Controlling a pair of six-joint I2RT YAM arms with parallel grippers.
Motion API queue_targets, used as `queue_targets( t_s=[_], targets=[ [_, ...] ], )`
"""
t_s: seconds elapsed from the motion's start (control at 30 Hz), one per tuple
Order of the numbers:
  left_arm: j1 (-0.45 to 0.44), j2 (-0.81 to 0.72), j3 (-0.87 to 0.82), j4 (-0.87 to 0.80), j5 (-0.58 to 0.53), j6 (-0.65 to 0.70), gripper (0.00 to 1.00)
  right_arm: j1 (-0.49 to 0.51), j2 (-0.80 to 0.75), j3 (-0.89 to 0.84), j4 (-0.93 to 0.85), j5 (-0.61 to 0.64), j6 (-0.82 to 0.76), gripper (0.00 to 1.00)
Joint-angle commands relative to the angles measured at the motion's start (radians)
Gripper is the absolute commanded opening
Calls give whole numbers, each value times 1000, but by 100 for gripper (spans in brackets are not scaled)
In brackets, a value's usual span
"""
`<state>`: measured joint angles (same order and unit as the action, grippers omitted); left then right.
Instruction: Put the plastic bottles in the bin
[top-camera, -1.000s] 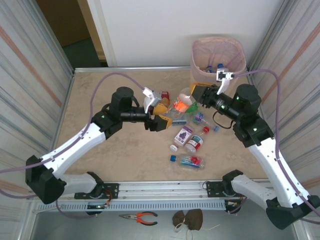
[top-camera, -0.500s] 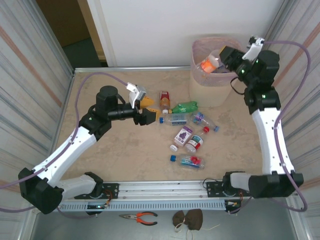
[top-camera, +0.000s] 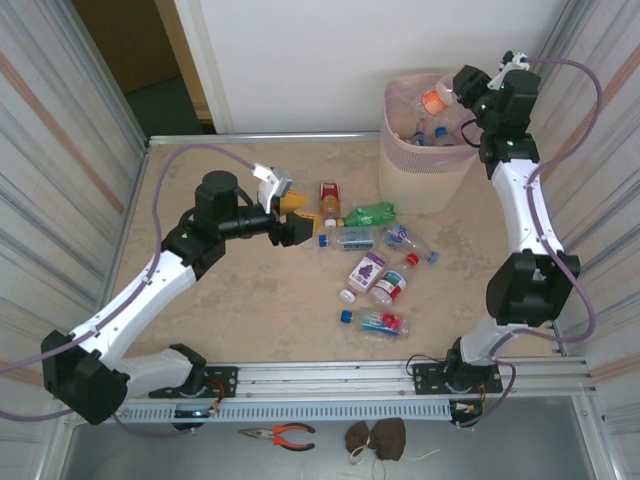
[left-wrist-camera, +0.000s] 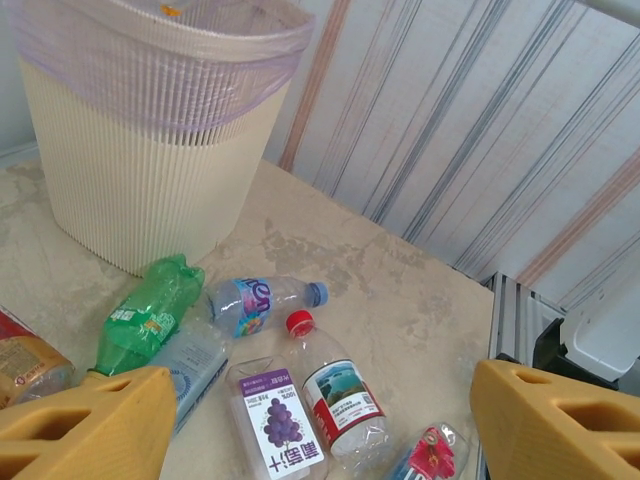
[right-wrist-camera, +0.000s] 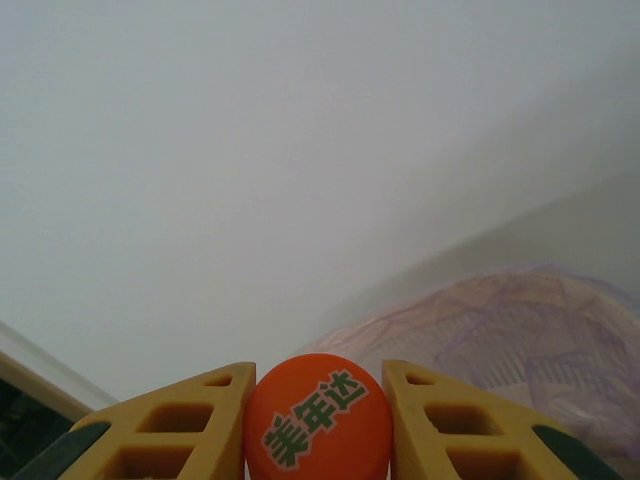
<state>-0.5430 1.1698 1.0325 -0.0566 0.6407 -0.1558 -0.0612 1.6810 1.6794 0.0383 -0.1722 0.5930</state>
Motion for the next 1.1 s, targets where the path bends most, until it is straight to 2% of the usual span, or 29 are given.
queue_targets(
  t_s=[0.0,0.13,0.33,0.6,0.77,1.07],
  targets=[
    [11,24,16,23,-7,-5,77,-3,54,58,78,43,-25,32],
    [14,56,37,26,1,-4,77,22,122,101,57,106,-137,32],
    [18,87,56,29,5,2,77,60,174,157,29,244,-404,31],
    [32,133,77,43,27,-2,77,131,241,242,-6,352,-813,32],
    [34,151,80,49,38,-8,76,168,304,277,-37,415,-995,34],
    [37,164,78,45,40,-10,76,199,408,293,-97,418,-1069,42]
  ],
)
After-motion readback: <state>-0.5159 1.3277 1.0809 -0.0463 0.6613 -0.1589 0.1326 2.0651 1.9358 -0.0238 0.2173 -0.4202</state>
